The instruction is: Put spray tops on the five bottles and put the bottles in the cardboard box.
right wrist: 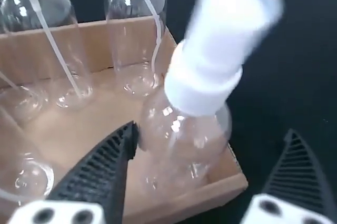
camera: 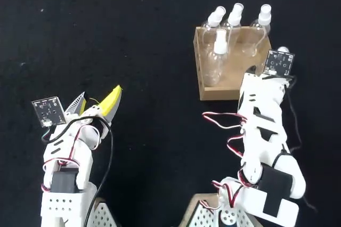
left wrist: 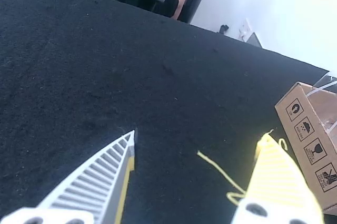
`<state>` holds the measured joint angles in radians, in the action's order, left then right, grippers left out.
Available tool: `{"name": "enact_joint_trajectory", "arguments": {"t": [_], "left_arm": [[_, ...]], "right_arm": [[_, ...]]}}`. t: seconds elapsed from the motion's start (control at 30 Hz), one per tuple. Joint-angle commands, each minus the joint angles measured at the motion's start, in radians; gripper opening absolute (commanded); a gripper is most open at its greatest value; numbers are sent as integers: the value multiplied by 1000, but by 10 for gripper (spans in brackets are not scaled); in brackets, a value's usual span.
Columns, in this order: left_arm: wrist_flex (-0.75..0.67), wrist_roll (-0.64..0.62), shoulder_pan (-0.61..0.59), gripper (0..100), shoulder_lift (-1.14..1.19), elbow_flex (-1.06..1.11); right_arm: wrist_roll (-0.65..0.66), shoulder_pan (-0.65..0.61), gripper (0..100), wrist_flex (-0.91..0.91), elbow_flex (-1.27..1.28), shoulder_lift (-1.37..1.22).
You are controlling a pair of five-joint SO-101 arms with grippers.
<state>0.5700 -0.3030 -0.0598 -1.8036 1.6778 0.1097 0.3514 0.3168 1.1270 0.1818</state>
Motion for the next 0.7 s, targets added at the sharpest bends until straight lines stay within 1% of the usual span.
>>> {"name": "enact_joint_trajectory", "arguments": {"t": [0.0,0.3,0.67], "left_arm": [[5,-2,-8,343,-8,22],[5,-2,-8,343,-8,22],[5,-2,-8,343,-8,22]], "right_arm": [[0,15,368,29,-4,10],[0,9,368,29,28,31],[6,18,368,20,278,374]]}}
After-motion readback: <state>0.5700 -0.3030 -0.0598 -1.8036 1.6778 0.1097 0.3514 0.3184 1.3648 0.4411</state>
